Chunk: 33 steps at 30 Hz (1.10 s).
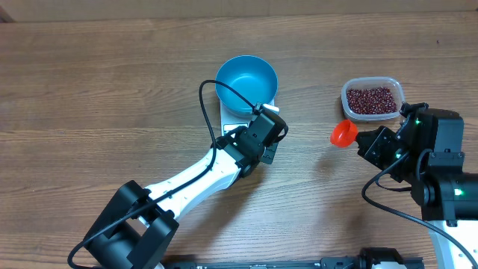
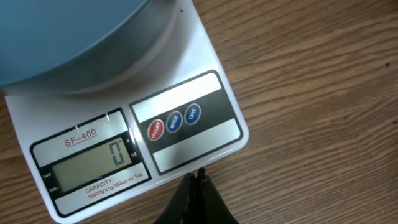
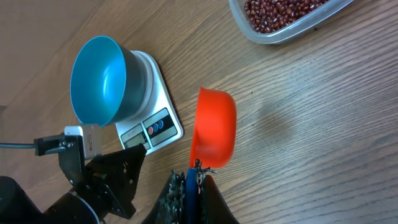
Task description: Scoop item into bowl and weigh 150g on scale
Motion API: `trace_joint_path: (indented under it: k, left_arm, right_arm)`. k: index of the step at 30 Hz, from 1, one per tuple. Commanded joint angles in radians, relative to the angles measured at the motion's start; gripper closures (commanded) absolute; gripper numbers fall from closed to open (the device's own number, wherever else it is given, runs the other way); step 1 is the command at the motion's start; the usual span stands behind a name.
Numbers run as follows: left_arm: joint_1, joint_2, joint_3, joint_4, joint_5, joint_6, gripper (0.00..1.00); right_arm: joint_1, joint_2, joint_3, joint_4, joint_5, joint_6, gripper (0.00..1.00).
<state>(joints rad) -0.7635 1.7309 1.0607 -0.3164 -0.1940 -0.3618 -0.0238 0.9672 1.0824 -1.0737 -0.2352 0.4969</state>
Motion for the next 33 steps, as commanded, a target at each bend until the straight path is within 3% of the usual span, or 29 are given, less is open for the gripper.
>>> trace_joint_path:
  k: [1,21,33]
  left_arm:
    - [0.012,0.015,0.024,-0.004,0.005,0.029,0.96]
    - [0.03,0.031,0.044,-0.02,0.03,0.048,0.96]
    - [0.028,0.176,0.23,-0.173,0.054,0.086,0.96]
  right_arm:
    - [0.004,-0.001,0.025,0.005,0.009,-0.001,0.96]
    - [0.004,-0.001,0.025,0.014,0.006,0.003,0.96]
    - [0.004,-0.001,0.025,0.013,0.006,0.003,0.96]
